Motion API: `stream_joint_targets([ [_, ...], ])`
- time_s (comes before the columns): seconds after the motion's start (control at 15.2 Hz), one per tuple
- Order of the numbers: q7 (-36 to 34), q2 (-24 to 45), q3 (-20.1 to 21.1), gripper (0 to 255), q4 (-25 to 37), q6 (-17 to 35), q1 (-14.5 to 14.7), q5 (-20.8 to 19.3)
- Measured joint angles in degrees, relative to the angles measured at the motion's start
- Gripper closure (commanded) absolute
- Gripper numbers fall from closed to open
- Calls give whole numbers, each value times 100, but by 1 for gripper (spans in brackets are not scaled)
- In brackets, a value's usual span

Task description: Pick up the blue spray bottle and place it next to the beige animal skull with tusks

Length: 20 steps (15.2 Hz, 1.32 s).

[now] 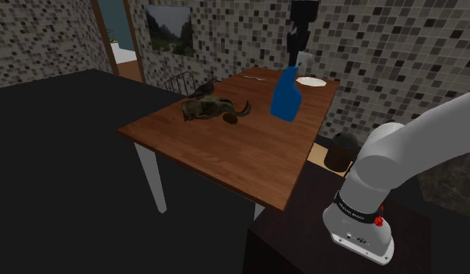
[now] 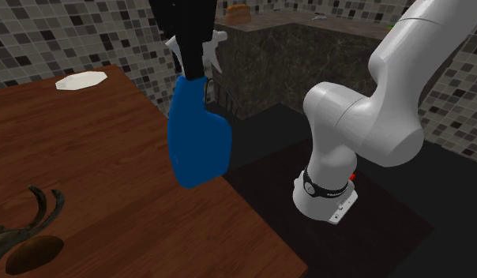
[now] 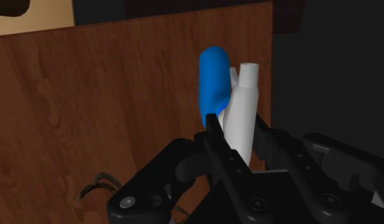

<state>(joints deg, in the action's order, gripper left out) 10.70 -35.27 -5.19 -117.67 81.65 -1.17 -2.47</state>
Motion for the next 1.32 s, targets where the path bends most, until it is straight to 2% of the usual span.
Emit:
stream_joint_targets([
  [0.86,13,488,16,255,1431,-943,26,38],
  [1.32,75,1553,-71,255,1981,-436,54,98],
])
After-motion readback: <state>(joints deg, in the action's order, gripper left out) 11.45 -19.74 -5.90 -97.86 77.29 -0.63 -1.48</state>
